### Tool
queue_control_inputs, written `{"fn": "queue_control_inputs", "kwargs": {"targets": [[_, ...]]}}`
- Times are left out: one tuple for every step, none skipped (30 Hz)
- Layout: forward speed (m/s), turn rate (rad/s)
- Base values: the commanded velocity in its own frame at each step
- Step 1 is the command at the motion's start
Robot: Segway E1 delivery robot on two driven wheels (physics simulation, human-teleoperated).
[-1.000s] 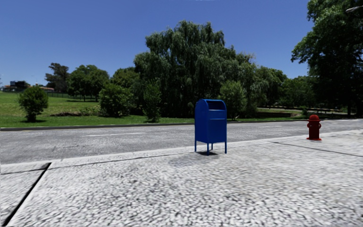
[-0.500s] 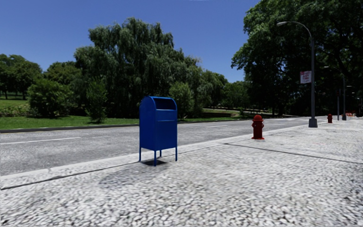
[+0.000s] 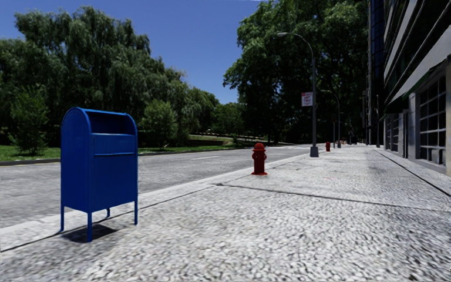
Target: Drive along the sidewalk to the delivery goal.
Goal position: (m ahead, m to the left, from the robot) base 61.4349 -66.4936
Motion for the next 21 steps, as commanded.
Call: {"fn": "queue_control_inputs", "kwargs": {"targets": [[1.56,-0.66],[1.57,-0.66],[1.57,-0.66],[1.57,-0.66],[1.58,-0.66],[1.59,-0.66],[1.61,-0.66],[1.61,-0.66],[1.61,-0.66],[1.61,-0.66],[1.62,-0.66],[1.62,-0.66],[1.62,-0.66],[1.62,-0.66],[1.63,-0.66],[1.63,-0.66],[1.63,-0.66],[1.63,-0.66],[1.63,-0.66],[1.64,-0.66],[1.64,-0.66]]}}
